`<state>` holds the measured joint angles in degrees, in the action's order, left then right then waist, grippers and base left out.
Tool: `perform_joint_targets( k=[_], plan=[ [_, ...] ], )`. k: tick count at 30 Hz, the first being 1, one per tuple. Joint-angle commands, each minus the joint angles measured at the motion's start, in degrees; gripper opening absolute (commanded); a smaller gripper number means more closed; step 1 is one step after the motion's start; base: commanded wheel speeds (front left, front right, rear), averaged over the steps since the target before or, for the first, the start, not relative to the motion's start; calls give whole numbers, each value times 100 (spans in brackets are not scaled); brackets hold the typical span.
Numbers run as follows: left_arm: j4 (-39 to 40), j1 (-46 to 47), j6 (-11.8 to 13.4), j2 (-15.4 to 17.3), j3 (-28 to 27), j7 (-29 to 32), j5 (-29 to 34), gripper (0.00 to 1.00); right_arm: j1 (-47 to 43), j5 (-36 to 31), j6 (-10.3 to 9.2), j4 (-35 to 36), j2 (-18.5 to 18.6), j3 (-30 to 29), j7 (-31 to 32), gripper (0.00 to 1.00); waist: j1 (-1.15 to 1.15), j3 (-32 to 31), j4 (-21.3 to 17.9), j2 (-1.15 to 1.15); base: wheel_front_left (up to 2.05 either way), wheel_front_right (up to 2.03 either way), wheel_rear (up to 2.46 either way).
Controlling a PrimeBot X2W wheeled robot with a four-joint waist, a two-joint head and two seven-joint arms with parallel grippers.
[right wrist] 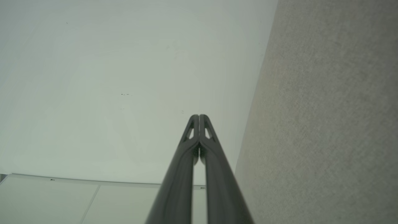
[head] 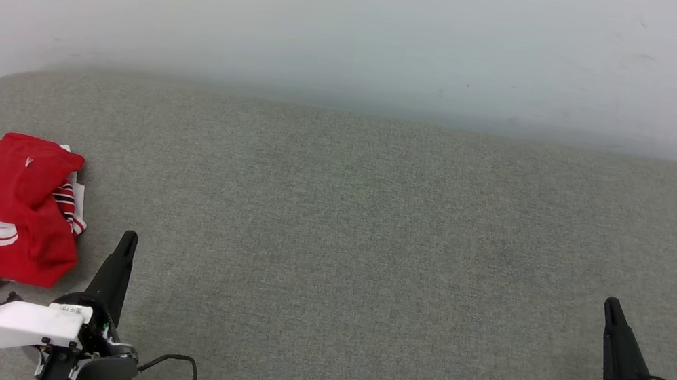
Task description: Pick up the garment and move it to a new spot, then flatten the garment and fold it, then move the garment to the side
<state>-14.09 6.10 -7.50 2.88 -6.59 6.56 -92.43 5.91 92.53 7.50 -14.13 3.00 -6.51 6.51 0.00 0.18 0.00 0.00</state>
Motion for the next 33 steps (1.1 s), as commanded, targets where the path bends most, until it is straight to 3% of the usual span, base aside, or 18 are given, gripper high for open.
perform_joint_targets(
  k=[1,16,17,33],
  plan=[
    [6,30,-18,-15,-10,9,4,0,73,-25,-2,-6,-21,2,-5,0,0,0,0,0,0,0,0],
    [6,30,-18,-15,-10,8,4,0,73,-24,-2,-6,-20,3,-5,0,0,0,0,0,0,0,0],
    [1,1,0,0,4,0,-1,100,0,-1,0,1,-1,0,-1,100,0,0,0,0,0,0,0],
    [279,-63,2,12,405,-378,174,100,-209,-200,-1,282,6,254,-352,100,0,6,2,0,0,0,0]
  ],
)
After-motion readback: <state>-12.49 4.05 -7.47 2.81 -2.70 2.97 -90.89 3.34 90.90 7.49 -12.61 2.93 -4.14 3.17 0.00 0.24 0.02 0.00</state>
